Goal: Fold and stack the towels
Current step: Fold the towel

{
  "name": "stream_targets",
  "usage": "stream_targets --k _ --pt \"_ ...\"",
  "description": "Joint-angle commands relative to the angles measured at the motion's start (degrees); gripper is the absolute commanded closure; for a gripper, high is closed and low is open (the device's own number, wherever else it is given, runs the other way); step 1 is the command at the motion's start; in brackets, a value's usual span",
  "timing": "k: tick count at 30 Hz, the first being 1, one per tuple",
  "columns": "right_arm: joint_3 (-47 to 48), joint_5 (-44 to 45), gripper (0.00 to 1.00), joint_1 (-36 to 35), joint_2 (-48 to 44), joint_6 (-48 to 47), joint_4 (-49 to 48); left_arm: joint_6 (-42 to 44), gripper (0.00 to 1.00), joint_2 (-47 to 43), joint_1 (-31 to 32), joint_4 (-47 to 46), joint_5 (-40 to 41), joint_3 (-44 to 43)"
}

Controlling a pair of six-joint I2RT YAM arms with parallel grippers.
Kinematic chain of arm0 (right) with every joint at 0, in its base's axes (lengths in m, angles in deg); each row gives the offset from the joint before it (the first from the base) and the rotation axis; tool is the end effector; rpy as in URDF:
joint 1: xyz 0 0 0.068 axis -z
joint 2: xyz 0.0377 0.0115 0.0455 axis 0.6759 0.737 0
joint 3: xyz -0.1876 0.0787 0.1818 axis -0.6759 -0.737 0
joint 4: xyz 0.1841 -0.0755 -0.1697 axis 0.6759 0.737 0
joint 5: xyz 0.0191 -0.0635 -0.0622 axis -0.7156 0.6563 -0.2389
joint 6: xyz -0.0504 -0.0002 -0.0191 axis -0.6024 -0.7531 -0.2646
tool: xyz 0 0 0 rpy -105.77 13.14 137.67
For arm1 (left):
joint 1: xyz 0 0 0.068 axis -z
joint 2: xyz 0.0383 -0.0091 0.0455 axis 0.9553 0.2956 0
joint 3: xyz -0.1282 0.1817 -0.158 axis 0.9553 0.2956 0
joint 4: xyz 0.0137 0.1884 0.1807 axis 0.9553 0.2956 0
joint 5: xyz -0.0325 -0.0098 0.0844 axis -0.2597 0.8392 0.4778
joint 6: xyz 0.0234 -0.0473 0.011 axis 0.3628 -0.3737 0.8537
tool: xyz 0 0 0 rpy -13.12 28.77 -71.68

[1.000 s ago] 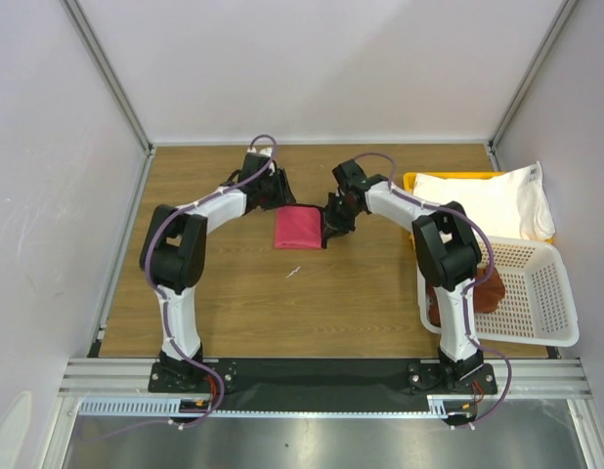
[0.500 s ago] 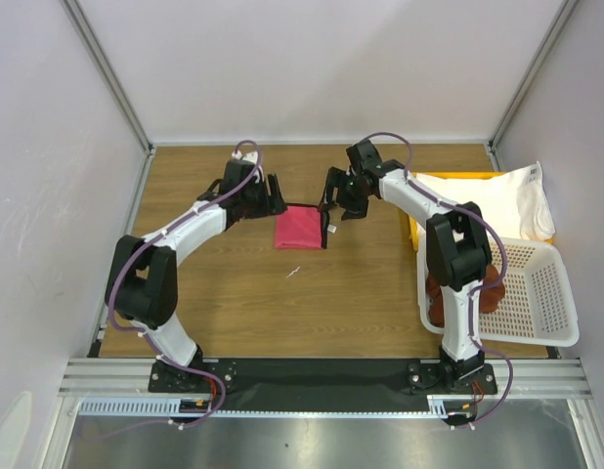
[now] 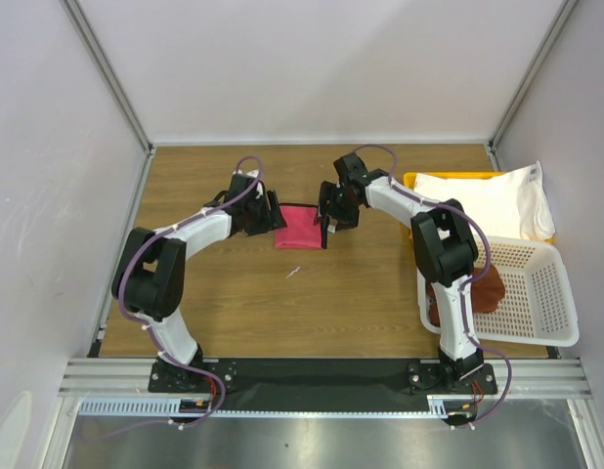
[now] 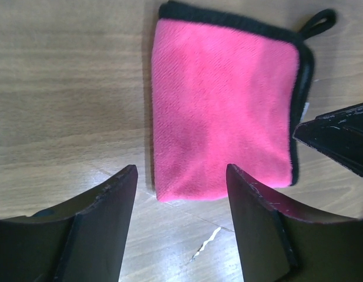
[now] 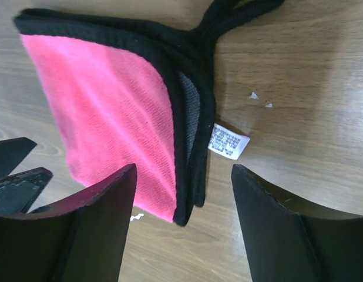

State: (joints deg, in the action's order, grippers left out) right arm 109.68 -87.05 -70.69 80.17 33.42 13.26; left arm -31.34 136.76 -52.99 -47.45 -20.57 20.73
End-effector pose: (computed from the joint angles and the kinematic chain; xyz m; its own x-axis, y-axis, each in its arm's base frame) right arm 0.4079 0.2275 0.1834 -0.9438 0.0923 -0.3175 -0.0576 0.8996 0.4329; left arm 0.3465 -0.1295 0.1919 -0.8167 -0.2385 -0.5255 -0.0011 0.9112 -0.4119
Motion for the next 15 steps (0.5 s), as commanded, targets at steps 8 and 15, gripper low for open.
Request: stream_targets --k 8,15 --pt "-0.7 1.0 0.36 -0.9 2.8 0.6 -2.9 -2.3 0.34 1.3 -0.9 -2.7 -0.9 1.6" --pt "-1.5 0.7 0.44 -1.7 3.7 1.1 -3.3 -1.7 0.45 4.6 -1.1 -4.1 -2.5 1.0"
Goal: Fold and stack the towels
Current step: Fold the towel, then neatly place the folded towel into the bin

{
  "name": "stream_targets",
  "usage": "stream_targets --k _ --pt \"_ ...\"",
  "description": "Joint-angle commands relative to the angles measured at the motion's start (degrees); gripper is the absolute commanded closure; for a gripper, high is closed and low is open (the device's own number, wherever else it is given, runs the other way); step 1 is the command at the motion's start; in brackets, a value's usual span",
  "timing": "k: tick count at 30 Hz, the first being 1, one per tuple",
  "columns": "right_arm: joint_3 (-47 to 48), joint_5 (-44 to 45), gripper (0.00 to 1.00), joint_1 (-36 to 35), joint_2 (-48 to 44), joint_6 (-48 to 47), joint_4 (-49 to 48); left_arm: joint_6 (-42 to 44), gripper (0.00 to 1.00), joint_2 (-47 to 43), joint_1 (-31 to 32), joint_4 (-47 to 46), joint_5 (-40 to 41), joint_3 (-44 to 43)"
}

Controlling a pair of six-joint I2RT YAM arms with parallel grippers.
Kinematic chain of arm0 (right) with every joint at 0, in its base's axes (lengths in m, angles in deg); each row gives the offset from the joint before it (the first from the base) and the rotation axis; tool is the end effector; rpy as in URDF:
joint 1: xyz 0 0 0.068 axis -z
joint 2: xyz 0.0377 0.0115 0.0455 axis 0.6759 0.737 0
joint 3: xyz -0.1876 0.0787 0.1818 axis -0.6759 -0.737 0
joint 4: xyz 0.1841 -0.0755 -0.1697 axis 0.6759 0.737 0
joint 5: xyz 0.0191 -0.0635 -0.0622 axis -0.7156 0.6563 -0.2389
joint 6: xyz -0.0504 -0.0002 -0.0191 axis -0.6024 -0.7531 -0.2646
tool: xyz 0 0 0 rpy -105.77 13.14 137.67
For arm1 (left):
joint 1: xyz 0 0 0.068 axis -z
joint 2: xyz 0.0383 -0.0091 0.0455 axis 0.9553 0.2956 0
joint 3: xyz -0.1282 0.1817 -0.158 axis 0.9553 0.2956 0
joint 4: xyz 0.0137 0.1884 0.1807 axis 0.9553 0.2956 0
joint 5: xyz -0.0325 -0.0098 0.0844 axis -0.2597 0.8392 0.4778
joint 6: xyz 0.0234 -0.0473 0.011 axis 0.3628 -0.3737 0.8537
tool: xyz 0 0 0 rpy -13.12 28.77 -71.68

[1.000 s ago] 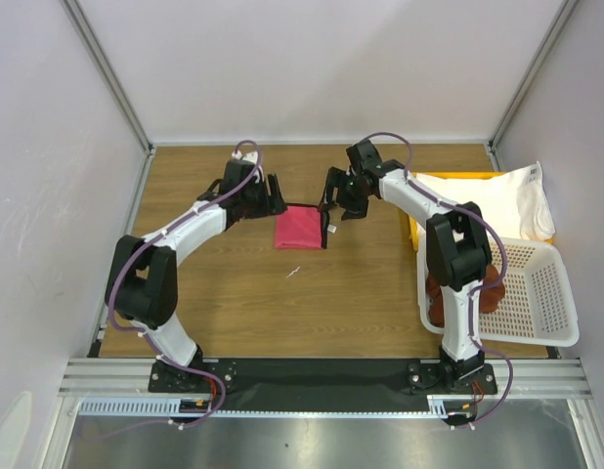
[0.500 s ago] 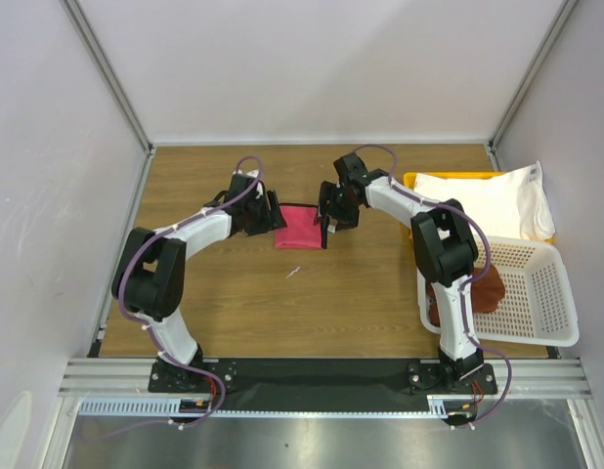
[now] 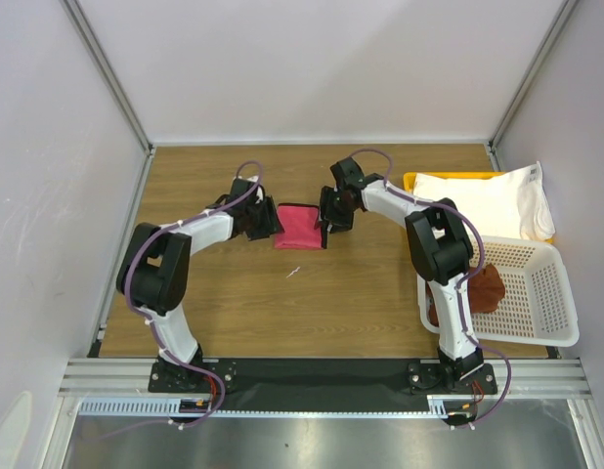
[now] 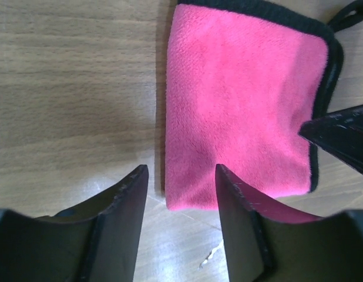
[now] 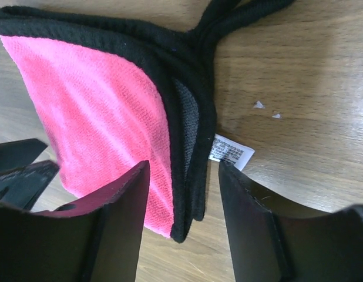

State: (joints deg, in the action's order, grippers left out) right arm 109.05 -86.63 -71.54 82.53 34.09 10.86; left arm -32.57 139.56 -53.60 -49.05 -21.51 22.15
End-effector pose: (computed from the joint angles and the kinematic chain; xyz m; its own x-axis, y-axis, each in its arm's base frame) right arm 0.4088 0.2356 0.1638 -0.9473 0.0890 -0.3077 -0.0541 0.9024 0.4274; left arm 0.3485 -0.1266 0.1694 -0.8399 -0.2564 -0.4783 -0.0386 0.9073 -0.4186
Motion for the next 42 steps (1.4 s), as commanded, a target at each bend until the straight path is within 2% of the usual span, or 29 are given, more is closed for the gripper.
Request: stream_targets --k 1,5,8,11,12,15,20,26,30,37,42 --pt "-0.9 0.3 0.44 -1.0 1.5 0.5 -0.9 -0.5 0.46 2.2 -0.4 -2.7 -1.9 -0.3" --pt "-2.0 0.8 0.48 -1.1 1.8 0.7 -1.6 -0.7 0.49 2.8 -0.4 -4.9 -2.6 0.5" --pt "-2.5 0.8 0.55 -1.1 3.1 0.7 -1.9 -0.5 0.49 2.8 -0.4 -5.1 -2.6 1.0" --pt "-2.5 1.0 0.72 -1.1 4.2 0.8 -1.8 -0.5 0.49 2.7 -0.4 -4.9 -2.4 1.2" --pt "-2.4 1.5 0.85 -1.1 4.3 0.9 -1.7 -0.6 0.49 2.6 -0.5 -4.8 -2.3 1.3" --pt "-2.3 2.2 1.0 -1.1 3.7 0.8 -1.3 -0.3 0.49 1.4 -0.5 -2.8 -0.8 1.0" --pt "-2.0 2.9 1.0 0.0 0.5 0.4 0.3 -0.4 0.48 -1.1 -1.4 4.4 -0.3 -1.6" --pt "-1.9 3.7 1.0 1.9 -7.1 -1.5 3.4 -0.2 0.47 -7.3 -6.9 8.3 -4.0 -1.7" --pt "0.5 4.5 1.0 2.2 -10.3 -2.2 7.0 3.3 0.47 -10.7 -10.1 10.4 -4.4 -2.5" --pt "7.0 9.5 1.0 2.5 -13.1 -3.9 16.4 6.7 0.47 -12.3 -11.0 13.6 -4.2 -4.9" --pt "8.2 8.7 1.0 4.1 -18.1 -8.4 21.5 8.0 0.47 -12.3 -11.3 13.6 -5.1 -4.7"
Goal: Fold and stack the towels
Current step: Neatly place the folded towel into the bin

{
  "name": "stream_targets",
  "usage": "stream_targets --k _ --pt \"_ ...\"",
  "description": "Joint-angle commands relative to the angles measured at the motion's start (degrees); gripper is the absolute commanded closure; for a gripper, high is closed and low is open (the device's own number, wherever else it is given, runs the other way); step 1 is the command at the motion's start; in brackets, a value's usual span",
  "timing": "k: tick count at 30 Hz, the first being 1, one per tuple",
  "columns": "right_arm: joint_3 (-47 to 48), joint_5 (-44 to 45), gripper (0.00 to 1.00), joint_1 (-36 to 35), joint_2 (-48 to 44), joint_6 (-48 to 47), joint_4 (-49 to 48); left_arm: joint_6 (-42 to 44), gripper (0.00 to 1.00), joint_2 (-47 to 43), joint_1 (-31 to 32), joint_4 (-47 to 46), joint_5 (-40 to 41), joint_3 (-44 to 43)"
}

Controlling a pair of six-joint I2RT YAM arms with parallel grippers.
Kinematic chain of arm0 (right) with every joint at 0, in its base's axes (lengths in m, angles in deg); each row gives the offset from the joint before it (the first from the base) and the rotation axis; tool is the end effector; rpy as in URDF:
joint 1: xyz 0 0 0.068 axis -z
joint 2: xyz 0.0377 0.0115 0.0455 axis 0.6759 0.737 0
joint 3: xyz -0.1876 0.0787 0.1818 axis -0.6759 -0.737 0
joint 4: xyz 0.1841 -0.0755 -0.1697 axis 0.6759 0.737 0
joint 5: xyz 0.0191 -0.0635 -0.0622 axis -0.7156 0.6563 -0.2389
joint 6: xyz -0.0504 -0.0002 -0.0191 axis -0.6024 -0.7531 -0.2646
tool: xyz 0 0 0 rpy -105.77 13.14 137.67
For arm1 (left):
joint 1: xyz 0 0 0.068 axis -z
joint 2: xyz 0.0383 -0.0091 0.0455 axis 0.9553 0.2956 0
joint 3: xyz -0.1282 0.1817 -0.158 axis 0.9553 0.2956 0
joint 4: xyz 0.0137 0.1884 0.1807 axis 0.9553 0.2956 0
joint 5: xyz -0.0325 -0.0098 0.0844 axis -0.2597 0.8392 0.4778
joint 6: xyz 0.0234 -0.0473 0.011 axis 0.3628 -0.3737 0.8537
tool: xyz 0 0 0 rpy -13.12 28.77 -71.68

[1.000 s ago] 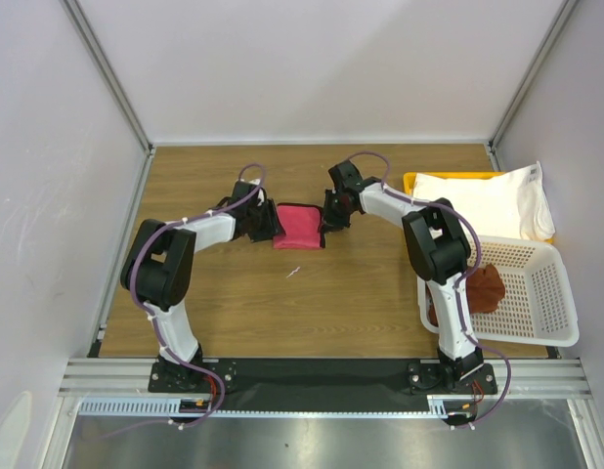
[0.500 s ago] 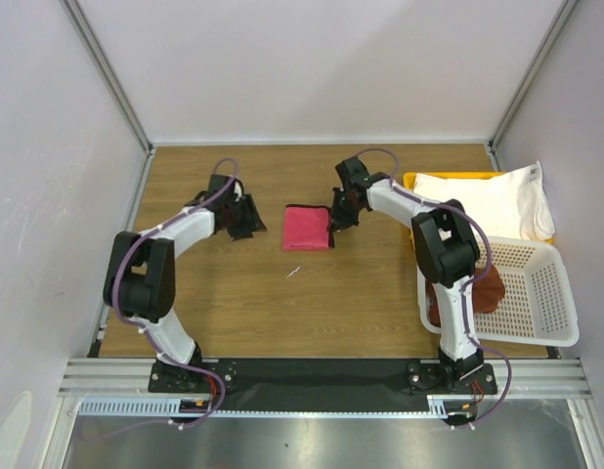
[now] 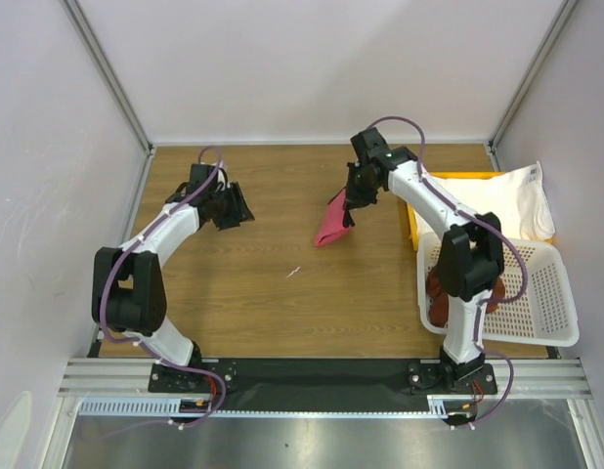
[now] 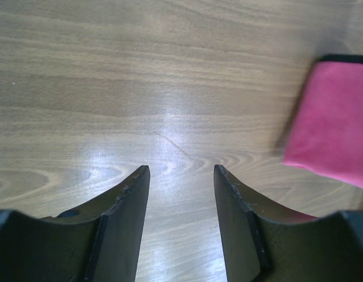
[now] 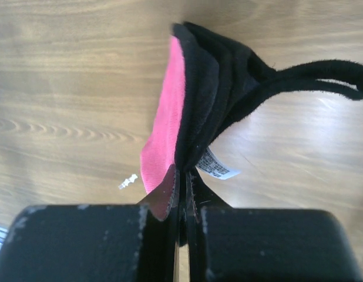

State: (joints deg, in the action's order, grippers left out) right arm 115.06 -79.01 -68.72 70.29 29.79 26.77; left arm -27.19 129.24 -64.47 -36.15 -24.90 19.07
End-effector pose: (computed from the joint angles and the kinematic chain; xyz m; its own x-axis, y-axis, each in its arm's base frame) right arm 0.3902 0.1954 0.2731 -0.8995 0.0973 -0.4260 -0.0486 0.9466 0.3188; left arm 0.3404 -0.0569 0.2316 -0.8037 -0.3195 -0.5019 -0.1005 0.9044 -0.4148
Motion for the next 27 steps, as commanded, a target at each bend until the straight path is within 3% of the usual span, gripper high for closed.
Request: stream_targets --k 1,4,16,27 --pt "1.8 1.3 1.0 2.0 -7.2 -5.2 6.5 2.7 0.47 -1.9 -0.5 0.6 -1.8 -1.5" --pt "1.2 4.4 1.0 2.7 -12.3 -10.3 9.4 3.4 0.47 -1.6 -0.7 0.4 -2.2 -1.5" --pt "0.9 2.3 1.0 15.7 -25.5 -23.0 20.1 3.8 0.47 -0.9 -1.7 -0.4 -6.9 -1.4" --pt "-6.0 -6.1 1.0 30.1 -30.6 -39.5 9.3 4.2 0.46 0.0 -2.2 -0.6 -7.4 -1.5"
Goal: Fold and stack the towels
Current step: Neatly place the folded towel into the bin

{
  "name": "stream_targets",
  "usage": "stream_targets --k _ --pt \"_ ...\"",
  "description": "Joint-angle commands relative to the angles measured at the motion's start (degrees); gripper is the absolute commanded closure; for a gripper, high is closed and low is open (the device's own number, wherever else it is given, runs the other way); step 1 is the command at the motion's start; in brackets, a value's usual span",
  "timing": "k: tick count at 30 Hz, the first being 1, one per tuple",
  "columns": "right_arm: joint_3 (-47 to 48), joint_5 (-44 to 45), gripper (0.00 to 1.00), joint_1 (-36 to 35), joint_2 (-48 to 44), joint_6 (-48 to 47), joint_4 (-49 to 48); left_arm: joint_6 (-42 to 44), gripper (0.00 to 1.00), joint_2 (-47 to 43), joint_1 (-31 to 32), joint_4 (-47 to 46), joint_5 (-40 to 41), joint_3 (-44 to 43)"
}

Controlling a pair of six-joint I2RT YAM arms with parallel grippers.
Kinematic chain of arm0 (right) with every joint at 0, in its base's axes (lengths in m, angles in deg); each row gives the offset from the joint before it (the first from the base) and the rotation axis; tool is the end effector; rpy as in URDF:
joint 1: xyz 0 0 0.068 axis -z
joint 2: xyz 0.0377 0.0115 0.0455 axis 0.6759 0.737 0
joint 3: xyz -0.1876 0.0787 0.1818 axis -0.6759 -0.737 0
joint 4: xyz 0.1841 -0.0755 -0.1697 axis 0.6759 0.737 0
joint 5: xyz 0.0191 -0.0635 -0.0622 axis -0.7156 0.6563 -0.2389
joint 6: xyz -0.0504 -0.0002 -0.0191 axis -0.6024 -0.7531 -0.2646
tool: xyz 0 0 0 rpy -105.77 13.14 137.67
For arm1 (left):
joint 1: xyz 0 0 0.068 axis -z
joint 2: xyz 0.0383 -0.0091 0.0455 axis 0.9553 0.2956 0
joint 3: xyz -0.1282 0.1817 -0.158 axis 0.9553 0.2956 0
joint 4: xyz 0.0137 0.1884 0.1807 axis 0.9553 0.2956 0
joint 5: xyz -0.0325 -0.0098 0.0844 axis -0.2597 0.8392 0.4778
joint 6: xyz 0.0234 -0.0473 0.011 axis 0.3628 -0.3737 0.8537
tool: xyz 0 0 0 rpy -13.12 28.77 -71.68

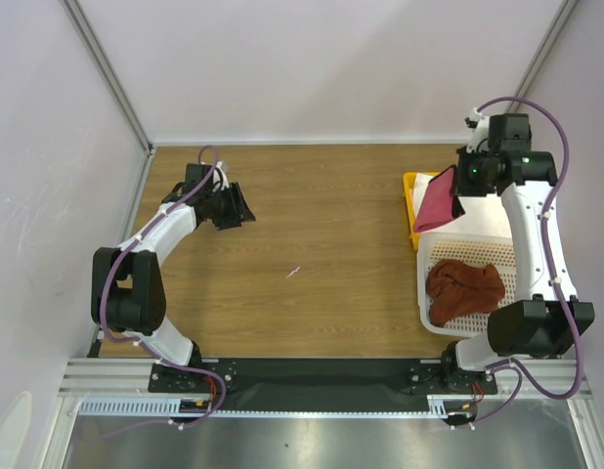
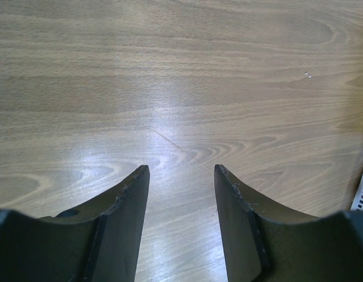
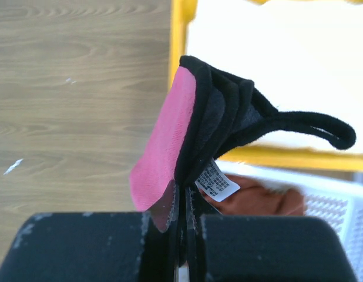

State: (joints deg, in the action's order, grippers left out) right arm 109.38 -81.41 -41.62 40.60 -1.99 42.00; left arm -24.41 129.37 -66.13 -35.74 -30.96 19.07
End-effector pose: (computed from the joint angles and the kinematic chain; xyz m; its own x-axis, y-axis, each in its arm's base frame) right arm 0.2899 0.0000 0.4058 -0.7552 -0.0348 -0.6545 -0.1018 0.9927 0.0648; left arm 0.3405 -0.0506 0.2311 -0.8283 -0.2848 -0.4825 -0.0360 0.8864 -0.4614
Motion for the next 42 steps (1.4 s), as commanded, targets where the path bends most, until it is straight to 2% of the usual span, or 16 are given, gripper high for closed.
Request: stream_targets --k 1,4,12,18,26,36,40,42 --pt "-0.3 -3.9 1.0 3.9 -0.6 -9.5 -6.3 1.6 0.46 -0.2 -0.6 -1.0 -1.2 -1.5" --pt "-1.6 -3.8 1.0 6.1 0.4 -15.0 -9.2 2.0 0.46 0.0 -0.6 -0.9 0.0 -1.7" --pt "-4.4 -14.6 1.0 11.0 4.4 -20.9 -21.4 3.1 0.46 0.4 -0.6 -1.4 1.8 -1.6" --pt "2.0 -16.3 1.0 11.6 13.8 -25.2 -16.4 4.4 0.46 0.6 -0.6 -1.6 5.2 -0.9" --pt "3.0 -20.3 1.0 13.9 19.8 -26.9 -14.5 2.5 0.45 2.0 -0.5 -0.2 6.8 -3.0" --pt "8.4 -19.6 1.0 19.0 22.2 -29.6 -9.4 0.3 0.45 6.2 -0.5 4.0 8.9 -9.4" --pt "7.8 -21.4 1.0 18.2 21.6 -27.7 -8.9 -0.4 0.45 8.4 -0.4 5.7 9.7 -13.0" --pt "6.9 -20.2 1.0 15.4 20.0 -26.6 -9.2 -1.0 0.45 9.2 -0.3 6.5 10.4 -15.1"
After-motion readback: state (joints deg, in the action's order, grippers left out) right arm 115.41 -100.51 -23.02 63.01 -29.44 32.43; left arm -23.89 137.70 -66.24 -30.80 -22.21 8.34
